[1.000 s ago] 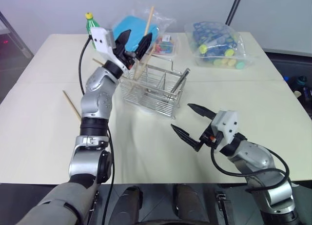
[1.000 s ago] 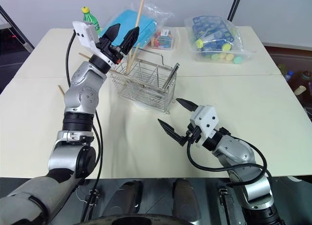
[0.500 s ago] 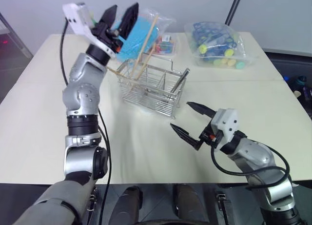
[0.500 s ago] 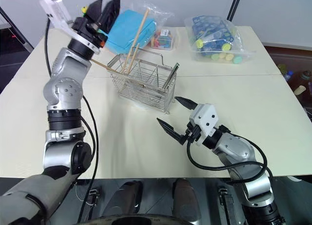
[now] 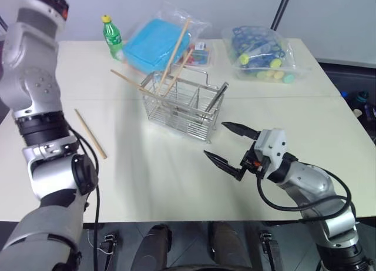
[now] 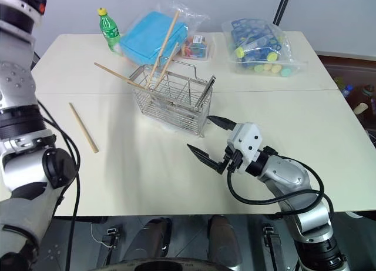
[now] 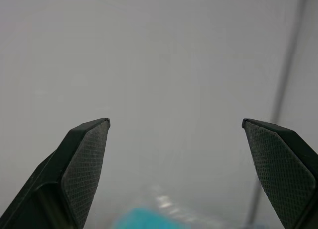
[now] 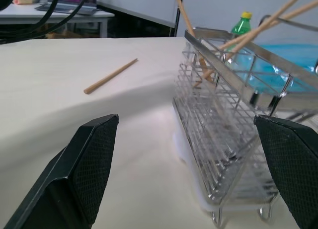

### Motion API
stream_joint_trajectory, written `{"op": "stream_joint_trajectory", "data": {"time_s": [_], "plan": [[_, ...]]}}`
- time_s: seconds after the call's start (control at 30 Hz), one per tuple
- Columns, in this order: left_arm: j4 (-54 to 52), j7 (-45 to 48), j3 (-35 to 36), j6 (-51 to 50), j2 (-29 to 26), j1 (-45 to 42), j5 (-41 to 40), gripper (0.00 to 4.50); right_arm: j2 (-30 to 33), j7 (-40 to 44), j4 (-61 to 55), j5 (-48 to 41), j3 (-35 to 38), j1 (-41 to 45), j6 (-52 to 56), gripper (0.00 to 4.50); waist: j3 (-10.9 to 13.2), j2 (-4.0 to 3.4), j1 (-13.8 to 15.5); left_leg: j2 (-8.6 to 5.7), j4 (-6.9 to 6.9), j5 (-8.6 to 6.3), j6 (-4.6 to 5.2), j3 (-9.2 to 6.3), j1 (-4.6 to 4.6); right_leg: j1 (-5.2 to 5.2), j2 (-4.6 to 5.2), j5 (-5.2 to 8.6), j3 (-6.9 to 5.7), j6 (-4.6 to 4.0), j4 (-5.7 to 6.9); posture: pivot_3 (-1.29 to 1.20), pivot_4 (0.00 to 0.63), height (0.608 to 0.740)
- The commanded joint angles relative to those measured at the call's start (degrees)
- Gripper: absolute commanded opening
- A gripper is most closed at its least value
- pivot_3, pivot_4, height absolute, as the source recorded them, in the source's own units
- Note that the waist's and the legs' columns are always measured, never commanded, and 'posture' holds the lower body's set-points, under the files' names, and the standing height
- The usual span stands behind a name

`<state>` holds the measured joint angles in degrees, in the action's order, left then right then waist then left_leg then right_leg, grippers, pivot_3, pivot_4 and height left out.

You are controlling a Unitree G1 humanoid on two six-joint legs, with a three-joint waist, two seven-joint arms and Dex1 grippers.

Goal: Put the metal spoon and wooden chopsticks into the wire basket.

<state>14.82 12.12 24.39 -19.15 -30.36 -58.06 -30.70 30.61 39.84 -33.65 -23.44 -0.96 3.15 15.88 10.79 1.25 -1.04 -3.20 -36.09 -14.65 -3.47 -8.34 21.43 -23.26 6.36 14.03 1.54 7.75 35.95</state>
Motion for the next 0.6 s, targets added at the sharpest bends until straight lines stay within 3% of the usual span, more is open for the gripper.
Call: {"op": "stream_joint_trajectory", "data": {"time_s": [0.03, 0.33, 0.6], "plan": [[-5.8, -5.7, 2.4, -2.7, -0.5, 6.9, 2.1, 4.47, 1.4, 1.8, -2.0, -1.9, 1.6, 1.3, -0.6, 4.50, 0.0, 0.00, 0.0, 0.01, 0.01, 0.00, 0.00, 0.00, -0.01, -0.02, 0.00, 0.00, 0.00, 0.00, 0.01, 0.00, 0.150, 0.740], [-22.4, -22.3, 4.6, -10.8, 5.5, 29.0, 8.3, 4.47, 5.2, 6.1, -0.5, -5.0, 3.2, 4.1, 0.4, 4.50, 0.0, 0.11, 0.4, 0.00, -0.04, 0.00, 0.00, -0.01, 0.08, -0.06, 0.04, -0.01, 0.00, -0.02, 0.01, 0.00, 0.150, 0.740], [-29.9, -35.6, 2.6, -20.1, 14.9, 37.5, 15.6, 4.47, 7.7, 9.1, 0.8, -7.6, 3.6, 7.9, 2.8, 4.50, 0.0, 0.14, 0.5, -0.01, -0.06, -0.01, 0.00, 0.00, 0.05, -0.01, 0.06, -0.01, -0.01, -0.02, 0.01, 0.00, 0.150, 0.740]]}}
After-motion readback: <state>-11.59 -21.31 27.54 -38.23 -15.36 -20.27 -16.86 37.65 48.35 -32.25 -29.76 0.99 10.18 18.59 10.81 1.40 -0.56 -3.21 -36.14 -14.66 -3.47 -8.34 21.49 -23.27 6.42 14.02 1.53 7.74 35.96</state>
